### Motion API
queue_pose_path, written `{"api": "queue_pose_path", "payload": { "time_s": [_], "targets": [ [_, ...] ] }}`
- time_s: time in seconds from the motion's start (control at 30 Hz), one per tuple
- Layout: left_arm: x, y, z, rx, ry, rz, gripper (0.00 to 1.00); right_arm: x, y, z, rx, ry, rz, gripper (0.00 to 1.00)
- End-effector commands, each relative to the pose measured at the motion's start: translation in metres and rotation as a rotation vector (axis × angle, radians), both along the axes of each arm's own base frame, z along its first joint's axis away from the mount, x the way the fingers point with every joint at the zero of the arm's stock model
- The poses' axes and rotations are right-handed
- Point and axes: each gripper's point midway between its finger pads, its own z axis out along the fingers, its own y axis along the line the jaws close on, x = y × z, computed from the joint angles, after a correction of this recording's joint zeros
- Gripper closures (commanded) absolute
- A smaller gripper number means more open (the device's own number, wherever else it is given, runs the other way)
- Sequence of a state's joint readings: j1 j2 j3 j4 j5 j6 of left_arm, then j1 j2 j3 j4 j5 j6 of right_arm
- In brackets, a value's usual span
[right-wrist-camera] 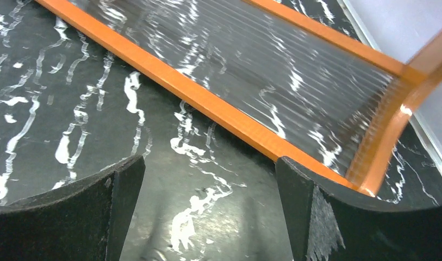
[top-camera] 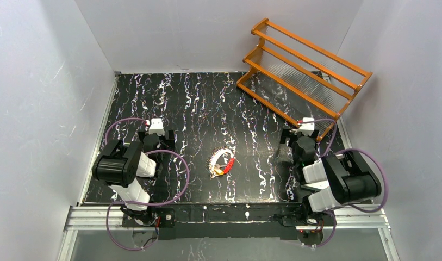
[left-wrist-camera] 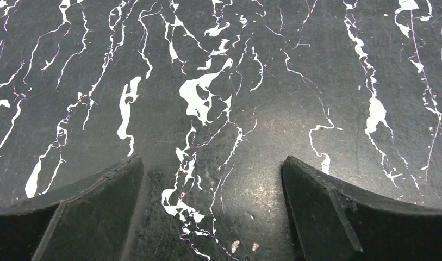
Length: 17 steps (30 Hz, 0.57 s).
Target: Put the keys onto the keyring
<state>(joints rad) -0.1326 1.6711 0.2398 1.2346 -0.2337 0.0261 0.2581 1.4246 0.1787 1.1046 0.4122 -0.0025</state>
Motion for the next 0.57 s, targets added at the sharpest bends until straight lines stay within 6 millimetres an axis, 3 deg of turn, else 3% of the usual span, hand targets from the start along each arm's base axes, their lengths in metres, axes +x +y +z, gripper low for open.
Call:
{"api": "queue_pose_path", "payload": {
  "time_s": [0.0,0.17,0.53],
  "targets": [
    [0.007,0.004,0.009,0.001,-0.037,0.024,0.02,0.002,-0.022,0.015,0.026,-0.164,-0.040,0.01],
    [0.006,0.005,0.009,0.002,-0.035,0.026,0.02,0.023,-0.036,-0.004,0.070,-0.061,-0.111,0.01],
    [0.008,0.005,0.008,-0.002,-0.030,0.024,0.02,0.022,-0.036,-0.003,0.080,-0.060,-0.113,0.01]
  ]
}}
